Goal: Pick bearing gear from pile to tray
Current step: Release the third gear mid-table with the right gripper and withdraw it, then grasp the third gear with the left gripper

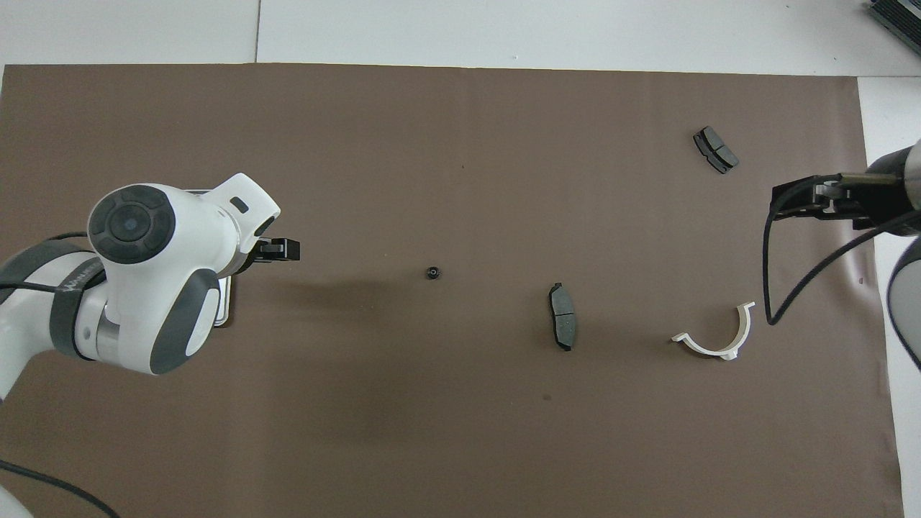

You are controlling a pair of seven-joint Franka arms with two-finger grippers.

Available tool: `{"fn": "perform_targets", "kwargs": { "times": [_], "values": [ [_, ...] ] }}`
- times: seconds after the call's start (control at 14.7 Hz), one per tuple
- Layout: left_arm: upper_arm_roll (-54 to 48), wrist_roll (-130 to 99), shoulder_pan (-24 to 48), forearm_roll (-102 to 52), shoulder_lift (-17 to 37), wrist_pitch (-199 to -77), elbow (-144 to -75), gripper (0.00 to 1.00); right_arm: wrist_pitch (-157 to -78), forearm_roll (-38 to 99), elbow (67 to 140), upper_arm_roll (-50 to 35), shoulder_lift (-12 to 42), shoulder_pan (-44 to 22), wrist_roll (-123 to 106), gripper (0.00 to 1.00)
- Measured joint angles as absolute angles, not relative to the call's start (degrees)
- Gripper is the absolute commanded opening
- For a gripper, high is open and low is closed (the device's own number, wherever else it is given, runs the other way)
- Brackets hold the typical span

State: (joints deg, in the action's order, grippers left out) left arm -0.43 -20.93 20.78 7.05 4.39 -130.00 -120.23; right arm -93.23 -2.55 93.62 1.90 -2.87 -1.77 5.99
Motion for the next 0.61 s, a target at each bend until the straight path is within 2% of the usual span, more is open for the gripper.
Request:
{"fn": "perform_targets", "kwargs": {
  "times": [0.2, 0.34, 0.41, 0.54, 0.61],
  "values": [
    [-0.45, -25.84, 25.56, 7.05, 6.77, -133.49, -119.56, 1.00, -87.53, -0.34, 93.63, 1.85, -3.10, -1.62, 5.90, 1.00],
    [-0.45, -29.57, 28.61, 7.05, 10.21, -134.10, -116.48, 1.00, -87.54, 0.15, 93.63, 1.74, -3.10, -1.62, 5.91, 1.00],
    [-0.45, -31.27, 30.10, 7.05, 12.22, -134.11, -114.44, 0.95, -87.54, 0.34, 93.65, 1.70, -3.10, -1.62, 5.91, 1.00],
    [-0.46, -33.92, 33.04, 7.05, 16.43, -134.12, -110.56, 0.92, -87.54, 0.52, 93.79, 1.62, -3.10, -1.63, 5.92, 1.00],
    [-0.44, -34.77, 34.10, 7.04, 18.19, -134.16, -109.07, 0.87, -87.54, 0.53, 93.87, 1.61, -3.09, -1.63, 5.92, 1.00]
  ]
}}
